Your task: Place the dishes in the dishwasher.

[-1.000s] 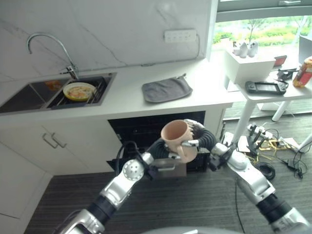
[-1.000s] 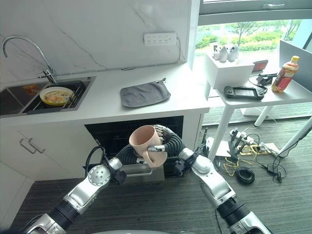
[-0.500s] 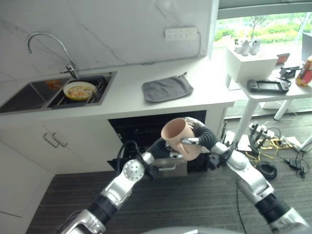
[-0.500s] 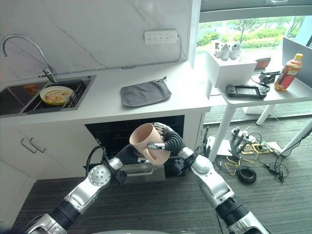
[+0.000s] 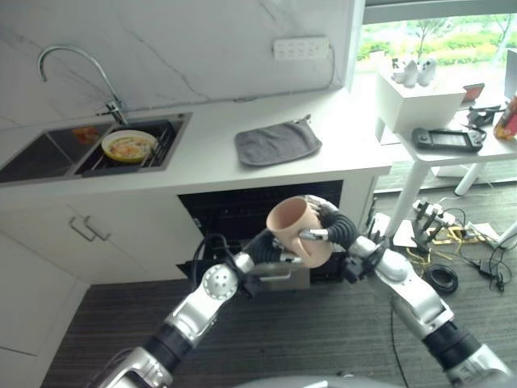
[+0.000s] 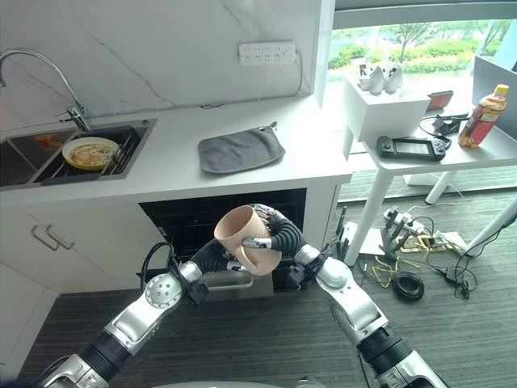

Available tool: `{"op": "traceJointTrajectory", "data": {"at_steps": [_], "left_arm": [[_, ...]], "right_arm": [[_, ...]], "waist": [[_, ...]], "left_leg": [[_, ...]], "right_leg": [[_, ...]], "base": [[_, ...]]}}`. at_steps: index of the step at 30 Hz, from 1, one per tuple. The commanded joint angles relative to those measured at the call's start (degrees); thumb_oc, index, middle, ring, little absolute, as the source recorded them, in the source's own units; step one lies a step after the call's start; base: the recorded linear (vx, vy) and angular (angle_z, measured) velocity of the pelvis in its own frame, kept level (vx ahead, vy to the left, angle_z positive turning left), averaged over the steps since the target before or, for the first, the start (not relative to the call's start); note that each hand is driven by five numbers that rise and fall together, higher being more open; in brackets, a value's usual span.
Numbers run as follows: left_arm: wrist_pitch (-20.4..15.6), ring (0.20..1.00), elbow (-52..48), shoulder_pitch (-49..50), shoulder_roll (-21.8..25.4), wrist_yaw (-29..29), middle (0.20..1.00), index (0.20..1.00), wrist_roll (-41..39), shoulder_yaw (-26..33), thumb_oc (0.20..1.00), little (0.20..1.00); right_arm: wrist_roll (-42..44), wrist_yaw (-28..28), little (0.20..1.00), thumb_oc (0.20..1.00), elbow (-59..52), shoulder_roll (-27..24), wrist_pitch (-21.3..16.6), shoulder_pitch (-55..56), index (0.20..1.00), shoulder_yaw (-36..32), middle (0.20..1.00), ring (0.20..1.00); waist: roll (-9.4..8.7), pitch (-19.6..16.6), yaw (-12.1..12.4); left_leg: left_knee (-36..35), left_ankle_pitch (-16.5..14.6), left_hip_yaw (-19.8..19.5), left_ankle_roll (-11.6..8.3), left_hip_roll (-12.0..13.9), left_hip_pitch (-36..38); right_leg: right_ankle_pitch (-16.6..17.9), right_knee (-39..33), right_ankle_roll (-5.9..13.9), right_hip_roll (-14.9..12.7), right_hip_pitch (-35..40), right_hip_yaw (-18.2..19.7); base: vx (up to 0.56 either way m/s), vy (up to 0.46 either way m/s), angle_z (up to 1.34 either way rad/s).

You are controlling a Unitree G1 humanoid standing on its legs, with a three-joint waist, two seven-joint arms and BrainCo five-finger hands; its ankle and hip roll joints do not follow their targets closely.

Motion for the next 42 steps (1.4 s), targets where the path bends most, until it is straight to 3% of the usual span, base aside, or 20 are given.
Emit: {"op": "traceJointTrajectory", "data": {"at_steps": [1, 11, 15, 16, 17, 19, 23, 31, 42], "left_arm": [[-2.51, 0.2, -2.28, -10.45, -2.92, -1.63, 0.2, 0.2, -0.89, -5.25, 0.2, 0.2], [-2.01, 0.2, -2.2, -10.11, -3.01, -2.01, 0.2, 0.2, -1.02, -5.18, 0.2, 0.2], [-1.33, 0.2, -1.94, -9.59, -3.06, -1.16, 0.2, 0.2, -1.34, -5.04, 0.2, 0.2], [-1.02, 0.376, -1.91, -9.48, -3.07, -1.01, 0.376, 0.376, -1.67, -5.0, 0.376, 0.376], [-0.2, 1.0, -1.7, -9.24, -3.29, -0.5, 1.0, 1.0, -2.41, -5.0, 1.0, 1.0], [1.92, 1.0, -1.05, -8.37, -3.67, -1.34, 1.0, 1.0, -3.27, -4.78, 1.0, 1.0], [4.93, 1.0, 2.85, -6.41, -4.76, 2.44, 1.0, 1.0, -2.44, -4.9, 1.0, 1.0], [3.73, 1.0, 5.58, -1.68, -5.32, 4.1, 1.0, 1.0, -3.99, -3.33, 1.0, 1.0], [2.26, 1.0, 4.34, 2.59, -4.45, 7.83, 1.0, 1.0, -7.76, 0.32, 1.0, 1.0]], "right_arm": [[0.75, 3.11, 0.2, 0.2, -5.03, 6.41, -3.36, -8.9, 0.2, 6.12, 0.2, 0.2], [0.75, 3.41, 0.2, 0.2, -4.85, 6.57, -3.56, -8.75, 0.2, 5.93, 0.2, 0.2], [0.24, 2.06, 0.2, 0.2, -4.91, 6.64, -5.48, -8.49, 0.2, 5.75, 0.2, 0.2], [0.38, 1.48, 0.2, 0.2, -5.03, 6.64, -5.85, -8.49, 0.2, 5.63, 0.2, 0.2], [0.76, 0.27, 0.2, 0.2, -5.14, 6.79, -6.45, -8.56, 0.2, 5.34, 0.2, 0.2], [2.31, -1.28, 0.2, 0.2, -5.42, 6.97, -7.1, -8.35, 0.2, 4.37, 0.2, 0.2], [7.65, -5.57, 0.2, 0.2, -6.06, 7.71, -9.92, -6.9, 0.2, 1.2, 0.2, 0.2], [19.83, -6.58, 0.2, 0.2, -5.01, 9.97, -14.03, -1.24, 0.2, -3.27, 0.2, 0.2], [23.04, -7.91, 0.2, 0.2, -6.09, 9.63, -20.59, 2.09, 0.2, -8.25, 0.2, 0.2]], "waist": [[-3.6, 1.47, 1.05], [-3.61, 1.44, 1.27], [-3.58, 1.41, 1.31], [-3.57, 1.42, 1.31], [-3.53, 1.46, 1.28], [-3.43, 1.51, 1.22], [-3.21, 1.63, 0.67], [-2.48, 1.99, 0.05], [-2.23, 2.05, 0.06]], "left_leg": [[1.17, -5.2, -0.19, 1.99, -1.7, 2.72], [1.22, -5.23, -0.53, 2.02, -1.78, 2.67], [1.36, -5.25, -0.56, 2.06, -1.73, 2.58], [1.4, -5.27, -0.57, 2.08, -1.72, 2.57], [1.46, -5.26, -0.56, 2.04, -1.7, 2.53], [1.52, -5.31, -0.48, 2.02, -1.65, 2.54], [1.55, -5.34, 0.1, 2.01, -1.57, 2.47], [1.51, -5.06, 1.42, 1.81, -1.23, 2.3], [1.34, -4.82, 1.98, 1.77, -1.03, 2.18]], "right_leg": [[-5.09, 3.2, 2.48, -1.84, 1.71, 4.75], [-5.24, 3.37, 2.41, -1.87, 1.83, 4.57], [-5.35, 3.53, 2.36, -1.85, 1.78, 4.69], [-5.39, 3.58, 2.33, -1.85, 1.75, 4.69], [-5.4, 3.62, 2.28, -1.83, 1.72, 4.75], [-5.49, 3.73, 2.24, -1.79, 1.68, 4.77], [-5.58, 3.86, 2.15, -1.71, 1.42, 4.84], [-5.6, 3.88, 1.92, -1.72, 1.13, 4.34], [-5.38, 3.62, 1.88, -1.73, 1.08, 3.86]], "base": [[0.0, 0.0, 0.0], [0.0, 0.002, 0.04], [0.0, -0.001, 0.01], [0.0, 0.0, 0.0], [0.0, 0.0, 0.0], [0.0, 0.0, 0.0], [0.0, 0.0, 0.0], [0.0, 0.0, 0.0], [0.0, 0.0, 0.0]]}}
